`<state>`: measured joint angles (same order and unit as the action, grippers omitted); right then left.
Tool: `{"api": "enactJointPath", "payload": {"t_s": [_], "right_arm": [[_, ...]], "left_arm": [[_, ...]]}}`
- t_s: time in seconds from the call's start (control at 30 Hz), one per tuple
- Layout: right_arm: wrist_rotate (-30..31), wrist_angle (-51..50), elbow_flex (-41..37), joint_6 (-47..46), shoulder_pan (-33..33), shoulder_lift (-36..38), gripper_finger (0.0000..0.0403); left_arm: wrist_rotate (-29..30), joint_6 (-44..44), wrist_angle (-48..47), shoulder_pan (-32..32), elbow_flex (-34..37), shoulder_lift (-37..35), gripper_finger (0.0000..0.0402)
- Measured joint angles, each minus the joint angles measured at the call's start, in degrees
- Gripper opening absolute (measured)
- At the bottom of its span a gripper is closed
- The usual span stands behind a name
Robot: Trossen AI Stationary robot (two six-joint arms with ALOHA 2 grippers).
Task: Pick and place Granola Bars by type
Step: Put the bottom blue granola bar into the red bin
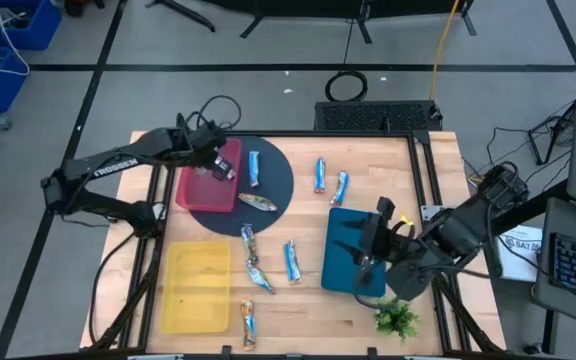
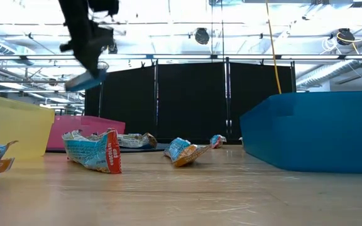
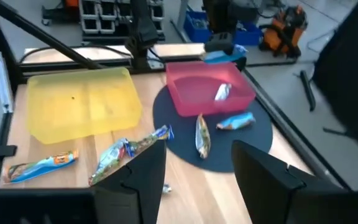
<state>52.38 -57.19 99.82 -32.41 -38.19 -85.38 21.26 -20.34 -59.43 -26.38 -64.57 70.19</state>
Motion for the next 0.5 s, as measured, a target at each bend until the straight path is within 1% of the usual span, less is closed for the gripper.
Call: {"api": "enactJointPath", "payload": {"t_s": [0.07,0.2,0.3,0.37,0.43,0.5], "right_arm": [[0.0,3.5,-4.3,-1.1,0.3,1.2,0.0174],[-0.1,12.6,-12.3,-2.7,0.7,3.7,0.0167],[-0.2,20.9,-17.1,-1.8,1.2,5.3,0.0164],[-1.1,26.3,-19.9,-0.4,1.8,6.3,0.0164],[-3.9,31.5,-22.0,1.1,2.8,7.3,0.0164],[-7.2,35.8,-23.8,2.6,3.8,8.3,0.0163]], "left_arm": [[-1.6,3.2,1.9,-2.7,3.4,0.8,0.0013],[-7.1,7.6,7.2,-7.6,11.4,2.3,0.0013],[-8.3,10.0,12.5,-9.4,15.5,3.2,0.0013],[-9.7,11.4,14.4,-10.4,16.7,4.1,0.0014],[-11.6,12.4,16.0,-11.4,17.2,4.7,0.0033],[-12.3,13.2,17.3,-11.8,17.4,4.6,0.0063]]}}
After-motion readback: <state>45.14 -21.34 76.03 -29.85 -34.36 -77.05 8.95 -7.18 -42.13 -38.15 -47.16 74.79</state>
